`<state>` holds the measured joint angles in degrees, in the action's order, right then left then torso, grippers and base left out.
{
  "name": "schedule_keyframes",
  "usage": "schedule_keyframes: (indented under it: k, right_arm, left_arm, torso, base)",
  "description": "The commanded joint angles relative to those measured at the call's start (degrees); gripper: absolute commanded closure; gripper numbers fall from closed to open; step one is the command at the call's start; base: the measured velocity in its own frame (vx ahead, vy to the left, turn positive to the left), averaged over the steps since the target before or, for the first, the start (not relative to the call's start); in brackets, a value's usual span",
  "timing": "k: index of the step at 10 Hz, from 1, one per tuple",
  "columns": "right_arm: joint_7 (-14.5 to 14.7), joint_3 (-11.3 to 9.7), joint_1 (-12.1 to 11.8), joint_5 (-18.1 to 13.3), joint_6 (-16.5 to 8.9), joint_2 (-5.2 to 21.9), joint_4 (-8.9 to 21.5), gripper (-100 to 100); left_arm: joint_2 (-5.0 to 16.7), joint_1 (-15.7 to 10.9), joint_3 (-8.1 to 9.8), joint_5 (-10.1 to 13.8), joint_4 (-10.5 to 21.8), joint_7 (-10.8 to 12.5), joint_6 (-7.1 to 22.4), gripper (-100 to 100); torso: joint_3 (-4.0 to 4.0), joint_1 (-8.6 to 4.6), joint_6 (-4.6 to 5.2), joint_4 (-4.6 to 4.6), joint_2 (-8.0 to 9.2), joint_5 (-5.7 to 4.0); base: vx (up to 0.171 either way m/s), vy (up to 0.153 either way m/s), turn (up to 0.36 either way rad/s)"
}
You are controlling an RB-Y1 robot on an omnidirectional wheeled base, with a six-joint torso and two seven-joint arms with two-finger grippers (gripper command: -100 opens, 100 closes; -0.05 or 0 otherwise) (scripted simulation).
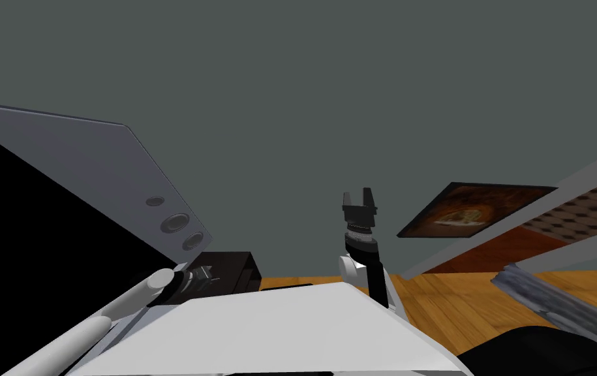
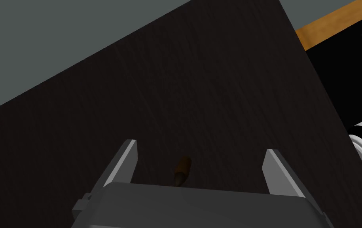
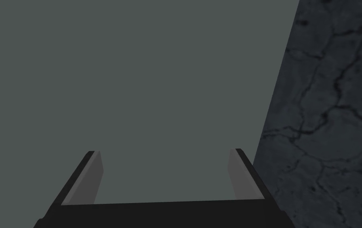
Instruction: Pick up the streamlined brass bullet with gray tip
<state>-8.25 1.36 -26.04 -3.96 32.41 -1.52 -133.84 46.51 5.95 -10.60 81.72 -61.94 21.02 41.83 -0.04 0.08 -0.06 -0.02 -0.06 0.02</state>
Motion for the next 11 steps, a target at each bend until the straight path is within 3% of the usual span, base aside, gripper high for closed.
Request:
schedule_keyframes:
  k: [1,3,4,5,6,8,9,10,11]
  right_arm:
    - [0.0,0.0,0.0,0.0,0.0,0.0,0.0,0]
    - [0.0,0.0,0.0,0.0,0.0,0.0,0.0,0]
    - [0.0,0.0,0.0,0.0,0.0,0.0,0.0,0]
    - [0.0,0.0,0.0,0.0,0.0,0.0,0.0,0]
    - [0.0,0.0,0.0,0.0,0.0,0.0,0.0,0]
    - [0.0,0.0,0.0,0.0,0.0,0.0,0.0,0]
    - [0.0,0.0,0.0,0.0,0.0,0.0,0.0,0]
    - [0.0,0.0,0.0,0.0,0.0,0.0,0.0,0]
    - [0.0,0.0,0.0,0.0,0.0,0.0,0.0,0]
  left_arm:
    - [1.4,-0.3,-0.29,2.0,1.3,0.5,2.3,-100]
    - [2.8,-0.8,-0.62,4.3,3.4,0.6,4.6,-100]
    - [1.6,-0.3,-0.9,3.5,2.5,0.7,3.6,-100]
    - [1.7,-0.4,-0.95,3.6,2.6,0.7,3.8,0]
    - [0.0,0.1,-0.35,3.1,3.8,-1.0,3.0,-100]
    - [-1.4,0.4,0.13,2.7,4.8,-2.3,2.3,-100]
    - [-1.0,0.1,-0.09,2.9,4.8,-1.8,2.6,-100]
    - [-1.1,0.1,-0.06,2.9,4.9,-2.1,2.5,100]
    - [-1.0,0.1,0.01,2.9,4.9,-2.1,2.5,100]
  torso:
    - [0.0,0.0,0.0,0.0,0.0,0.0]
    - [0.01,0.36,-0.03,0.12,-0.09,-0.38]
    - [0.02,0.63,0.0,0.21,-0.17,-0.66]
    - [0.0,0.72,-0.01,0.22,-0.21,-0.68]
    - [-0.01,0.73,-0.01,0.21,-0.22,-0.67]
    - [-0.11,0.67,-0.01,0.17,-0.4,-0.67]
    - [-0.12,0.67,-0.01,0.17,-0.41,-0.67]
    - [-0.08,0.7,-0.01,0.18,-0.34,-0.68]
    - [-0.04,0.7,-0.01,0.17,-0.26,-0.63]
  base:
    - [0.003,0.017,-0.068]
    - [-0.003,0.0,-0.066]
    - [-0.003,0.002,-0.015]
    - [0.0,0.0,0.0]
    - [0.039,-0.011,-0.02]
    - [0.049,-0.021,-0.01]
    - [0.02,-0.009,-0.001]
    - [0.005,0.001,0.001]
    - [0.005,0.005,-0.001]
